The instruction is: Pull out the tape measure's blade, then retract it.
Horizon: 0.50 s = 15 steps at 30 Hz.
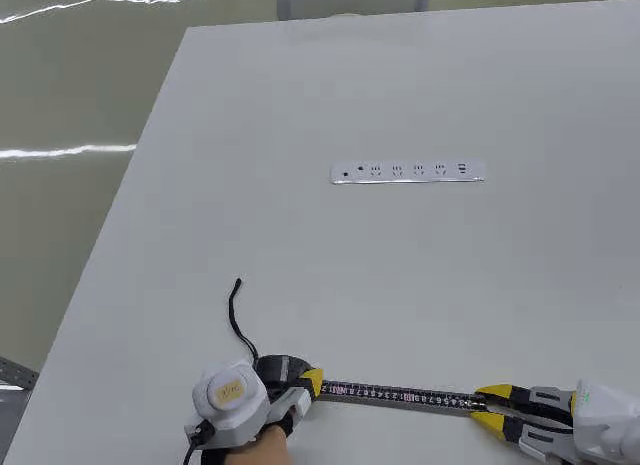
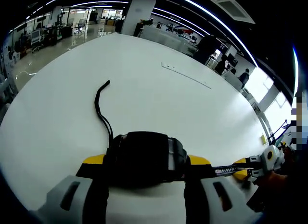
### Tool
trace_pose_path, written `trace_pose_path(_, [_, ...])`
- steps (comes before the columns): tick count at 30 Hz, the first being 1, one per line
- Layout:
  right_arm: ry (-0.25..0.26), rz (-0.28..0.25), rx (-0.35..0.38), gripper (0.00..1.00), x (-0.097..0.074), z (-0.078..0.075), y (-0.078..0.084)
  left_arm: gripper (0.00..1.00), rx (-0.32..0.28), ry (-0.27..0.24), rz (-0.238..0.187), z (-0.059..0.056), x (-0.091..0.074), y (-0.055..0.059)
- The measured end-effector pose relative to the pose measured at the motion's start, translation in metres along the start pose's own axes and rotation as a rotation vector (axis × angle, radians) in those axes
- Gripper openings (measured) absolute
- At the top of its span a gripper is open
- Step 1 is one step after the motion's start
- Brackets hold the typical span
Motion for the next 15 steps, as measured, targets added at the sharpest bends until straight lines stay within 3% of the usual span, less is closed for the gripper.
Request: trace_pose_path(15, [-0.016, -0.004, -0.014, 0.14, 0.011, 0.003, -0.004, 0.61, 0.005, 0.007, -0.002, 0.001, 0.000, 0.000])
Point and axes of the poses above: the centre of the closed fingertips' face, and the gripper's own axes: x roughly forward along the fingers, z roughly to its left, y roughly out of its underside, the point moved 9 cm from there along -x, roughly backward along the fingers, and after that the axes turned 1 degree about -y, right-handed, at the moved point
